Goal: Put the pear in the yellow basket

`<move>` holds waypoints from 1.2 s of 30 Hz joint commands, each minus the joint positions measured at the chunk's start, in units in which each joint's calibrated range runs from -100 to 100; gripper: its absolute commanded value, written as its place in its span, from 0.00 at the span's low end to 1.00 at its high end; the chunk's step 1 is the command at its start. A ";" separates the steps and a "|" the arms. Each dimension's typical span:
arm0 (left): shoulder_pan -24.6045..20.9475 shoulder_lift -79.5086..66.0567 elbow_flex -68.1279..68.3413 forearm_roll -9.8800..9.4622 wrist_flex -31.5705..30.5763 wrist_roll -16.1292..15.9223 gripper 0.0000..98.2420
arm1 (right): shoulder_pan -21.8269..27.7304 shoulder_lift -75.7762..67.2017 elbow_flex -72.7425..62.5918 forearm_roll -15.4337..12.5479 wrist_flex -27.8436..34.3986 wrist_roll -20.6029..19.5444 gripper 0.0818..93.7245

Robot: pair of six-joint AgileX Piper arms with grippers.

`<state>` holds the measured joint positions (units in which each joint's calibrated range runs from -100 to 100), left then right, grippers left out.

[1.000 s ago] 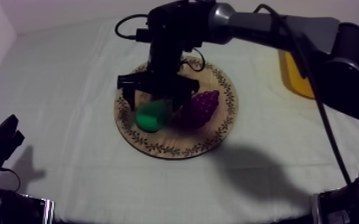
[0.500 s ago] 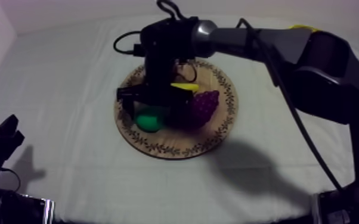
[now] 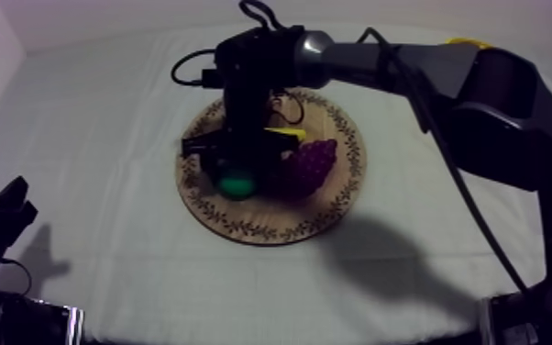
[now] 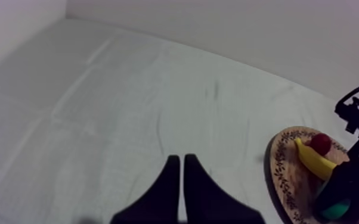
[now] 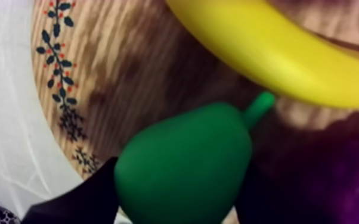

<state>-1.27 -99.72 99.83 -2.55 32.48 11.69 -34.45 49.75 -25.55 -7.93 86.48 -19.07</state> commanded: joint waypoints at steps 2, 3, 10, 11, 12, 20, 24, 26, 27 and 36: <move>0.00 -0.02 -0.05 -0.01 0.01 0.00 0.00 | 0.42 -4.04 2.81 0.86 0.16 0.90 0.39; 0.00 -0.02 -0.05 -0.01 0.01 0.00 0.00 | 0.66 -5.78 3.91 1.15 0.37 1.25 0.39; 0.00 -0.02 -0.05 -0.01 0.01 0.00 0.00 | 4.06 -21.76 12.41 4.17 -0.98 3.39 0.40; 0.00 -0.02 -0.05 -0.01 0.01 0.00 0.00 | 4.89 -24.20 13.70 4.63 -1.47 3.74 0.41; 0.00 -0.02 -0.05 -0.01 0.01 0.00 0.00 | 5.83 -26.52 15.01 5.04 -2.10 4.13 0.42; 0.00 -0.02 -0.05 -0.01 0.01 0.00 0.00 | 14.89 -38.02 23.62 7.73 -7.94 7.20 0.45; 0.00 -0.02 -0.05 -0.01 0.01 0.00 0.00 | 19.96 -40.23 26.50 7.89 -10.30 9.19 0.44; 0.00 -0.02 -0.05 -0.01 0.01 0.00 0.00 | 22.42 -40.94 27.50 8.01 -11.36 10.10 0.44; 0.00 -0.02 -0.05 -0.01 0.01 0.00 0.00 | 23.64 -41.16 27.97 8.10 -11.90 10.59 0.44; 0.00 -0.02 -0.05 -0.01 0.01 0.00 0.00 | 33.45 -39.96 32.18 8.40 -18.18 14.93 0.45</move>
<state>-1.27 -99.72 99.83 -2.55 32.48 11.69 -3.92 9.46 6.30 0.37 69.10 -4.79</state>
